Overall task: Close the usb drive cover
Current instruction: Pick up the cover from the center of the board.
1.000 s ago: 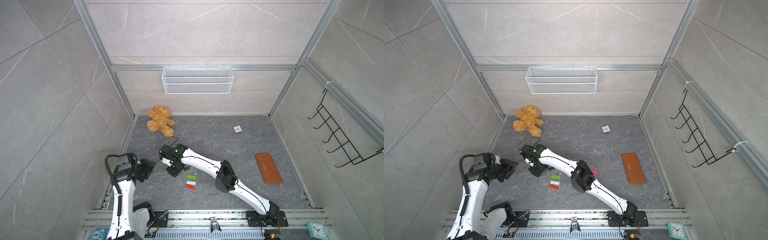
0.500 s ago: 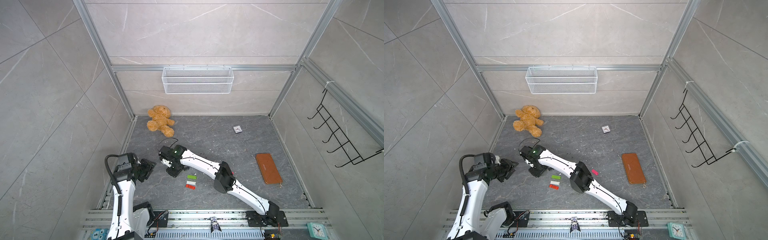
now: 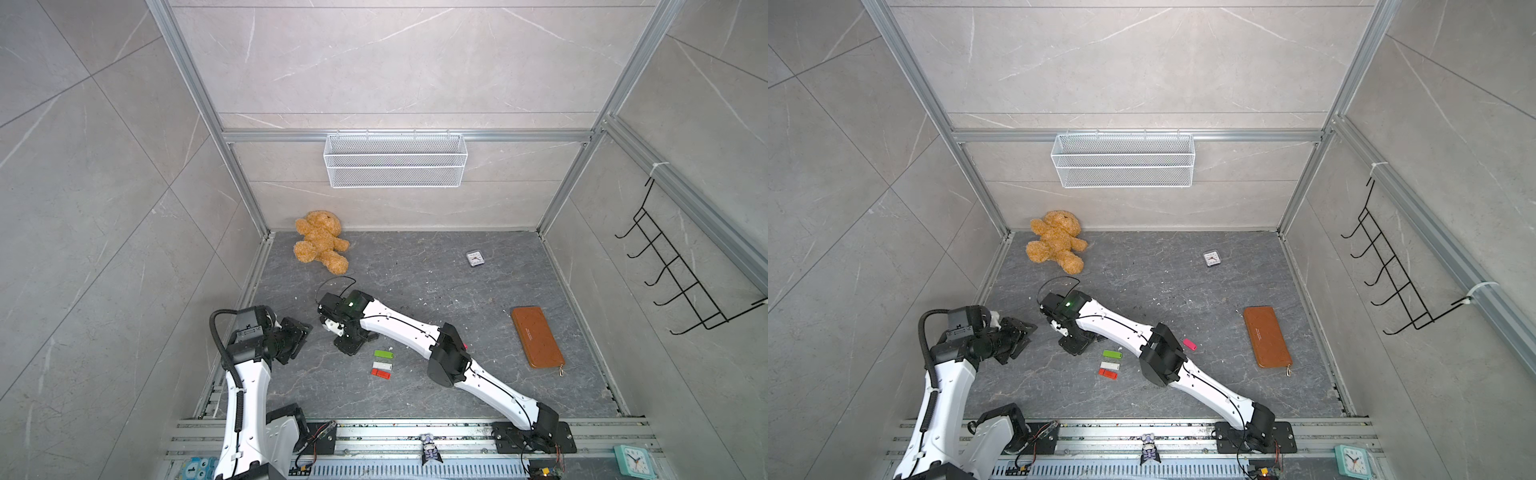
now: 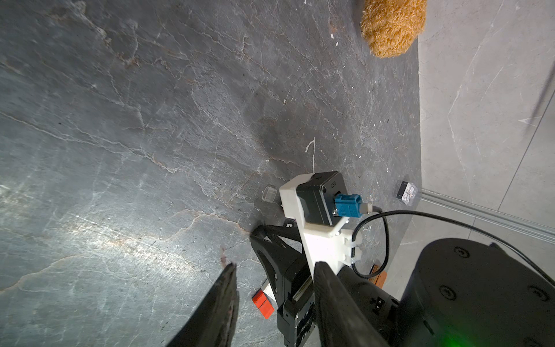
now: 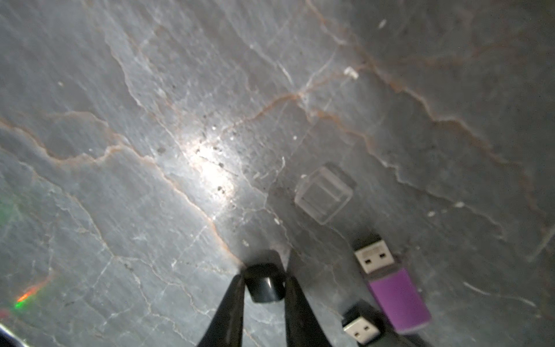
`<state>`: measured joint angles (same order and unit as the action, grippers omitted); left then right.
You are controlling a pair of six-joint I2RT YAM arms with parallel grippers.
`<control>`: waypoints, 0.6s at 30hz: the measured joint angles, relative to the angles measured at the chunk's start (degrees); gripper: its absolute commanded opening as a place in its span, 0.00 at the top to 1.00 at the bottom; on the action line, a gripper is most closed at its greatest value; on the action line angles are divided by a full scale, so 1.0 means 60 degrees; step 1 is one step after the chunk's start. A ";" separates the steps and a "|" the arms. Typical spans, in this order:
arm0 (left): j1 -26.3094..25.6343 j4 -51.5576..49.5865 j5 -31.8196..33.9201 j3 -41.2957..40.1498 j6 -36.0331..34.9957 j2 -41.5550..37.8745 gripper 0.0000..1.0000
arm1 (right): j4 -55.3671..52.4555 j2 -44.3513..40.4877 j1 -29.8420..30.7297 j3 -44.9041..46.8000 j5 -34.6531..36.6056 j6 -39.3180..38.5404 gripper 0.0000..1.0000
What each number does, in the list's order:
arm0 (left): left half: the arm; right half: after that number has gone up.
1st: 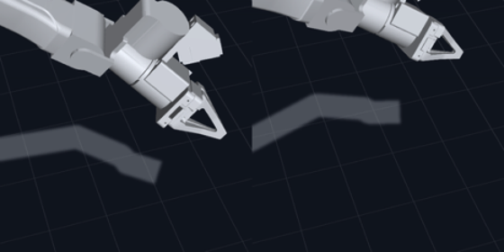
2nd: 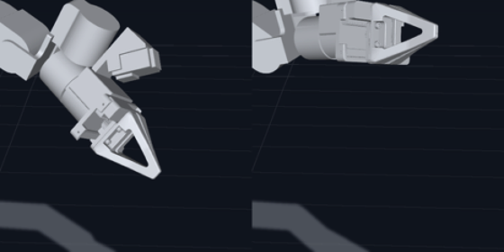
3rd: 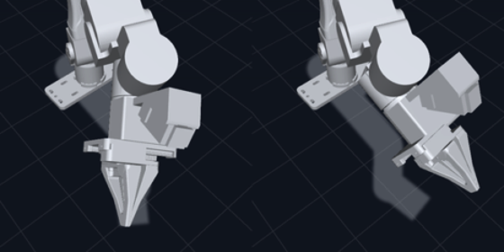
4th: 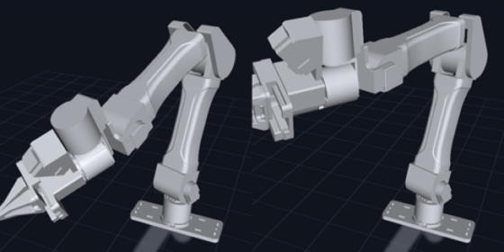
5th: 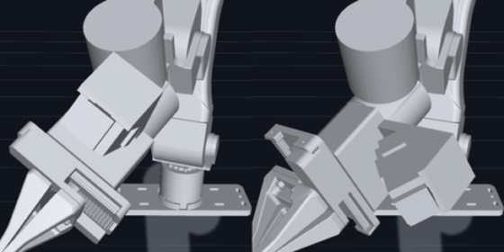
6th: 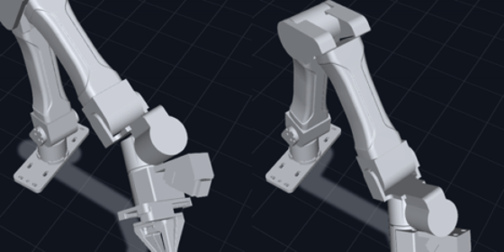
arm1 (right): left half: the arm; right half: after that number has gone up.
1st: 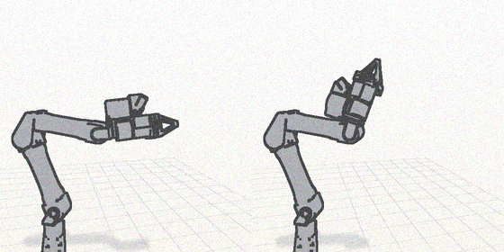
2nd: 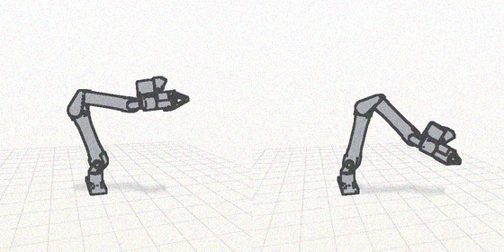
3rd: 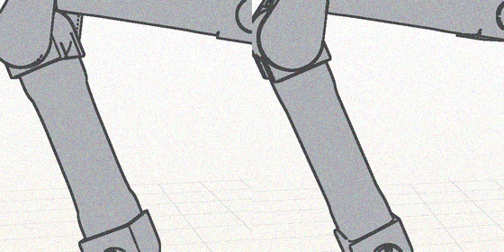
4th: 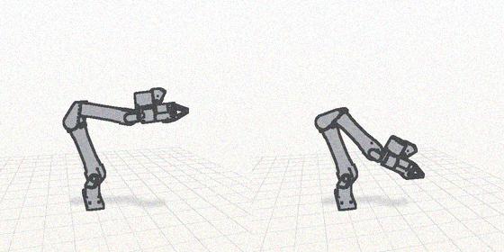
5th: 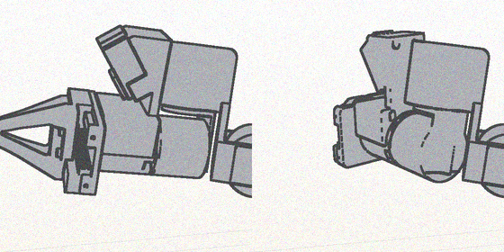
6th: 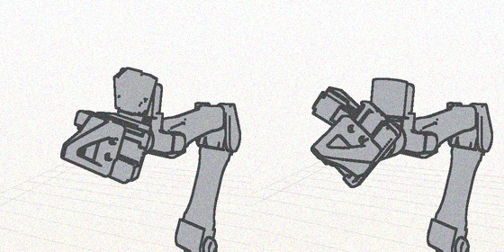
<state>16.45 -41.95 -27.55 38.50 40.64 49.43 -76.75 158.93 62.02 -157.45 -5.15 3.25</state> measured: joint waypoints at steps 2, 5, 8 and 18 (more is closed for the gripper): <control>0.0000 0.0004 -0.0011 -0.0044 0.0000 0.0000 0.54 | 0.0007 -0.0007 0.0000 0.0029 0.0000 -0.0178 0.77; 0.0000 0.0040 -0.0091 -0.0131 0.0004 0.0000 0.54 | 0.0066 -0.0080 0.0000 0.0168 -0.0033 -0.0481 0.78; 0.0007 0.0091 -0.0222 -0.0222 0.0004 0.0000 0.54 | 0.0175 -0.0193 -0.0022 0.0397 -0.0117 -0.0823 0.79; 0.0007 0.0455 -0.0616 -0.0845 0.0244 0.0000 0.54 | 0.1009 -0.1144 -0.0135 0.2295 -0.0747 -0.2382 0.80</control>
<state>16.49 -39.22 -31.24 33.43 42.11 49.43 -70.70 152.07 61.21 -143.68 -9.63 -11.05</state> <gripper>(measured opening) 0.458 0.211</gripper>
